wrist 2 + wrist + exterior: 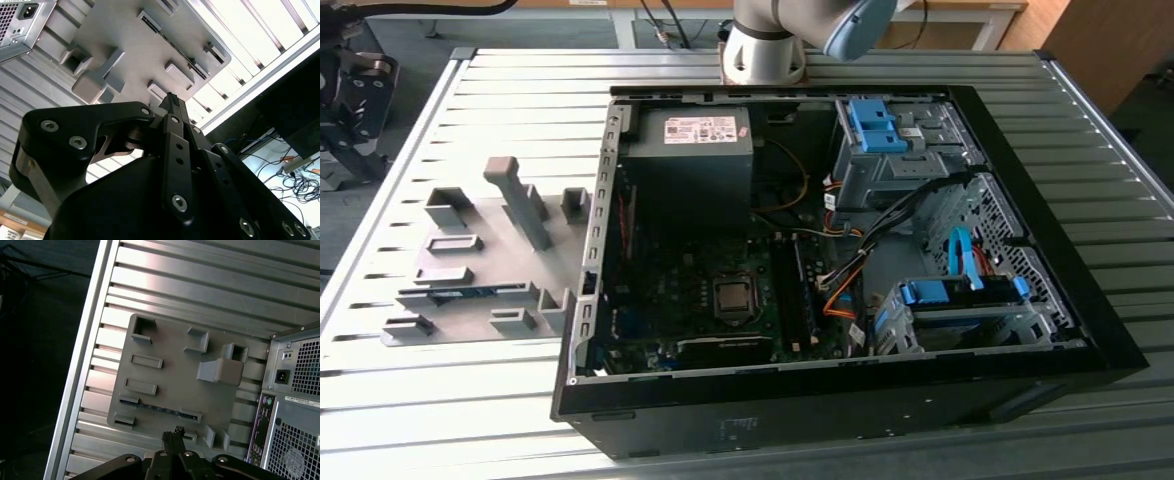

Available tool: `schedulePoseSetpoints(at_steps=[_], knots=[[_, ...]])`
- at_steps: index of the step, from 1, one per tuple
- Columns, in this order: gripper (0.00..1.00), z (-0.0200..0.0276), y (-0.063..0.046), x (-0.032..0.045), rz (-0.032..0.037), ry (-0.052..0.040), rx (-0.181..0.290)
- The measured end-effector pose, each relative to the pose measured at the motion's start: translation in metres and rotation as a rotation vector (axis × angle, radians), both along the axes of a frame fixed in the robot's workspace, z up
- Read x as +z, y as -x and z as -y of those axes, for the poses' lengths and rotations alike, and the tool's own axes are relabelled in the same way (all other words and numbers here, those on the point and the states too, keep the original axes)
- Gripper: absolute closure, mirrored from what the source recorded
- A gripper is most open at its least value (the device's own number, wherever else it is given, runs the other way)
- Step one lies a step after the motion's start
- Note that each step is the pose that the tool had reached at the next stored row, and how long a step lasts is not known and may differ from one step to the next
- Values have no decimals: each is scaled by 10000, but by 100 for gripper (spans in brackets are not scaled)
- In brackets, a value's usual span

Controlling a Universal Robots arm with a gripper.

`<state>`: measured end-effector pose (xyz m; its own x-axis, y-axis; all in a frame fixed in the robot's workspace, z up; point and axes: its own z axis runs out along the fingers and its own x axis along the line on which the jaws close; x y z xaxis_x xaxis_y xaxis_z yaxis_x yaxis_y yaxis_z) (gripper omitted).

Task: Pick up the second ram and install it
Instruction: 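Pick up the second ram and move it above second insertion slot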

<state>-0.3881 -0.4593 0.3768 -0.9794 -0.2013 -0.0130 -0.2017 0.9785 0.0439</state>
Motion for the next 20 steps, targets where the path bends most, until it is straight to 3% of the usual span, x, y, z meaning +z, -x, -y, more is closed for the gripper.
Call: schedulePoseSetpoints(at_steps=[3, 10, 20], knots=[[90, 0, 0, 0, 0, 0, 168], [90, 0, 1, -1, 0, 0, 1156], [90, 0, 4, 0, -1, 0, 1968]])
